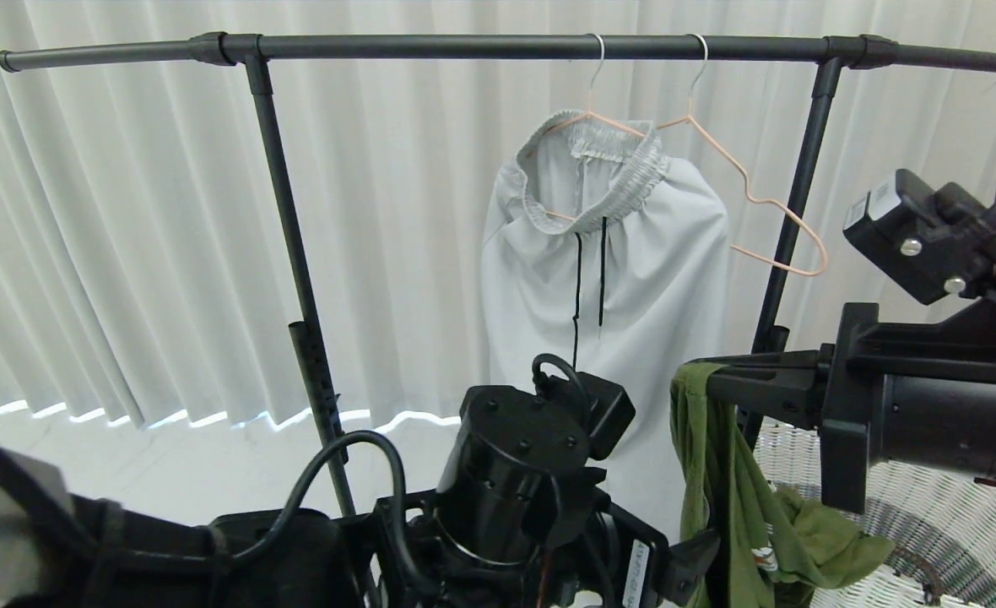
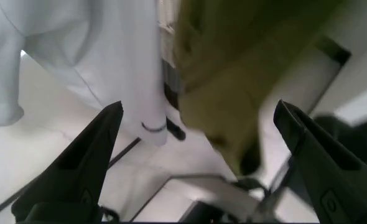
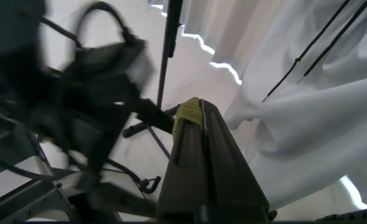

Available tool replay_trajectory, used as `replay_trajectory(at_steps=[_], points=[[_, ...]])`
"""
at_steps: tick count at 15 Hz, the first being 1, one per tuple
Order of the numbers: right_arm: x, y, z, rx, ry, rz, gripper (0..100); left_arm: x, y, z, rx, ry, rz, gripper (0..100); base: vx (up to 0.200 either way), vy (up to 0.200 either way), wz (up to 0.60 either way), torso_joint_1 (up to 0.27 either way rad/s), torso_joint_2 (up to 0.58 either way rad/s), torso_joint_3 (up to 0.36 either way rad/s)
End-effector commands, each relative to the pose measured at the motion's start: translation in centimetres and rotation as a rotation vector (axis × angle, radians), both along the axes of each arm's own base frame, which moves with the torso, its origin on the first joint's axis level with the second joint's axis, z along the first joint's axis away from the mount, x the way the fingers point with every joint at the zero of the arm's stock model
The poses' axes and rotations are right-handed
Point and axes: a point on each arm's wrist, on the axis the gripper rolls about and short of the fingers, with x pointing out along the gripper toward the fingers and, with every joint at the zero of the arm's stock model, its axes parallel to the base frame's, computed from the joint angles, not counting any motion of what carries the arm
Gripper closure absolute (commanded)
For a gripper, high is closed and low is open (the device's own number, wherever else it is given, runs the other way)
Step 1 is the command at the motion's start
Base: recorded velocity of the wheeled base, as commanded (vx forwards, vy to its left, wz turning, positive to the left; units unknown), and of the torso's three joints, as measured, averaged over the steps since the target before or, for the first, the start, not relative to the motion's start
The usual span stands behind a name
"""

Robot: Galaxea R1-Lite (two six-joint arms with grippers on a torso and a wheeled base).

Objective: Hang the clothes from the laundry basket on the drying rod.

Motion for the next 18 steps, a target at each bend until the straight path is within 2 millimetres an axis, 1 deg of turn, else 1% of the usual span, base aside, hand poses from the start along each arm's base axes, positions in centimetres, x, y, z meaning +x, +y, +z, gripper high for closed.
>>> replay_trajectory(at_steps=[1,5,6,7,9,10,12,14,16,18], points=[[-0.3,-0.3,0.2,0.007,-0.006,0.002,100,1.4,-1.5,-2.4,0.041,0.039,0.046,0,0.000,0.000,0.00,0.000,0.00,0.000],[-0.3,-0.3,0.1,0.007,-0.004,0.001,100,1.7,-1.8,-4.7,0.112,0.056,0.094,0,0.000,0.000,0.00,0.000,0.00,0.000],[-0.3,-0.3,0.2,0.008,-0.005,0.000,100,1.5,-1.5,-5.7,0.150,0.061,0.113,0,0.000,0.000,0.00,0.000,0.00,0.000],[-0.3,-0.3,0.2,0.010,-0.005,-0.001,100,1.1,-1.0,-6.2,0.173,0.074,0.108,0,0.000,0.000,0.00,0.000,0.00,0.000],[-0.2,-0.4,0.2,0.010,-0.005,-0.007,100,-0.5,0.8,-6.9,0.228,0.099,0.096,0,0.000,0.000,0.00,0.000,0.00,0.000],[-0.2,-0.4,0.2,0.010,-0.005,-0.008,100,-1.4,2.1,-7.0,0.251,0.110,0.090,0,0.000,0.000,0.00,0.000,0.00,0.000],[-0.2,-0.4,0.2,0.008,-0.005,-0.008,100,-3.3,4.5,-6.1,0.257,0.106,0.072,0,0.000,0.000,0.00,0.000,0.00,0.000],[-0.2,-0.3,0.1,0.005,-0.007,-0.004,100,-4.6,6.4,-5.2,0.246,0.098,0.071,0,0.000,0.000,0.00,0.000,0.00,0.000],[-0.4,-0.2,0.3,0.011,-0.011,0.010,100,-5.6,7.7,-4.6,0.232,0.091,0.065,0,0.000,0.000,0.00,0.000,0.00,0.000],[-0.8,0.1,0.4,0.015,-0.014,0.033,100,-5.9,8.3,-4.7,0.241,0.097,0.071,0,0.000,0.000,0.00,0.000,0.00,0.000]])
